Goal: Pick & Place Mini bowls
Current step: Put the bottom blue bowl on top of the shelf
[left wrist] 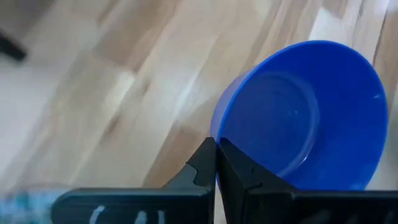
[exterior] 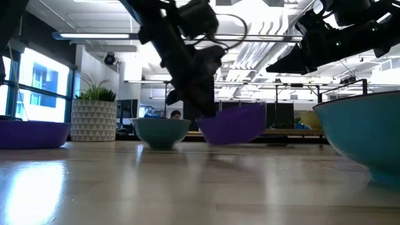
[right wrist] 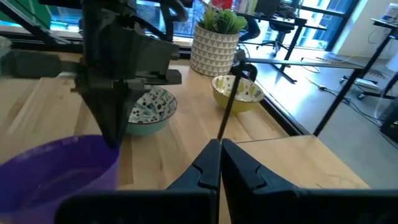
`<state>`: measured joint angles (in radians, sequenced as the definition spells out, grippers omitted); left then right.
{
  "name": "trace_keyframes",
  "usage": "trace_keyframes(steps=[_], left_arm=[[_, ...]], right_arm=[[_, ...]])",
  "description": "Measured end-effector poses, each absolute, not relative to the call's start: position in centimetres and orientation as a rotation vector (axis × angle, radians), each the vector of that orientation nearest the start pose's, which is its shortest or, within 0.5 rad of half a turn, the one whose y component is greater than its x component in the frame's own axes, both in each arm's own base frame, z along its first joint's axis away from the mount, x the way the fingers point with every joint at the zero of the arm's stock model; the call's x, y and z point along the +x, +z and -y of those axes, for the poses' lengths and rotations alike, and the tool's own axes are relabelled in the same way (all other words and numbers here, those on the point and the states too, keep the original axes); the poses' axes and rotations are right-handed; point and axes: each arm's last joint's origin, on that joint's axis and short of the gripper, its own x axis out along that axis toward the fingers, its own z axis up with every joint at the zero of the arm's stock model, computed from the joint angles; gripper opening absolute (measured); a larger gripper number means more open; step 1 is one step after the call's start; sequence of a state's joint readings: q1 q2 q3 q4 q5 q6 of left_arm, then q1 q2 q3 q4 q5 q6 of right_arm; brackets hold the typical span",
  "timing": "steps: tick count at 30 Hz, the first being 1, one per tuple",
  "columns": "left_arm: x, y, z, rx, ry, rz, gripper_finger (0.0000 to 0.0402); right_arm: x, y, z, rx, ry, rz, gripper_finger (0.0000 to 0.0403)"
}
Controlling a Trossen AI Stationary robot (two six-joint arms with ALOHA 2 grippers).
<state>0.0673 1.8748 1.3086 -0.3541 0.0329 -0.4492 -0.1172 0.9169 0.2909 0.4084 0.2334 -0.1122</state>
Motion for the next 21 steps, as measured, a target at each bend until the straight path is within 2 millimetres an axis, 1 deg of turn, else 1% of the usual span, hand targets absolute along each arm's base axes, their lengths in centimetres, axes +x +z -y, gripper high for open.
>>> trace_keyframes(steps=[2, 4, 8, 13, 17, 19, 21], left_arm=[[40.32, 19.93, -2.7, -0.45, 0.236, -0.89, 0.0001], [40.09, 20.09, -2.83, -0.434, 0.245, -0.931, 0.0001], [40.28, 20.48, -2.92, -0.421, 0.256, -0.908, 0.0008], [40.18, 20.43, -2.93, -0.414, 0.268, -0.916, 0.0051], [40.09, 20.38, -2.86, -0.397, 0.235, -0.934, 0.009], [40.03, 20.35, -2.85, -0.37, 0.223, -0.943, 0.0099], [39.86, 20.36, -2.9, -0.327, 0.229, -0.957, 0.0099]], right_arm=[[18.47, 19.74, 2.86, -0.123, -0.341, -0.238, 0.0001], [18.47, 19.74, 2.86, -0.123, -0.341, -0.238, 0.0001], [18.47, 19.74, 2.86, -0.123, -0.34, -0.238, 0.0001], [18.46, 19.73, 2.86, -0.12, -0.341, -0.238, 0.0002], [18.46, 19.74, 2.86, -0.12, -0.341, -0.238, 0.0002], [18.47, 19.74, 2.85, -0.121, -0.34, -0.238, 0.0001], [18.46, 19.73, 2.86, -0.12, -0.341, -0.238, 0.0001]])
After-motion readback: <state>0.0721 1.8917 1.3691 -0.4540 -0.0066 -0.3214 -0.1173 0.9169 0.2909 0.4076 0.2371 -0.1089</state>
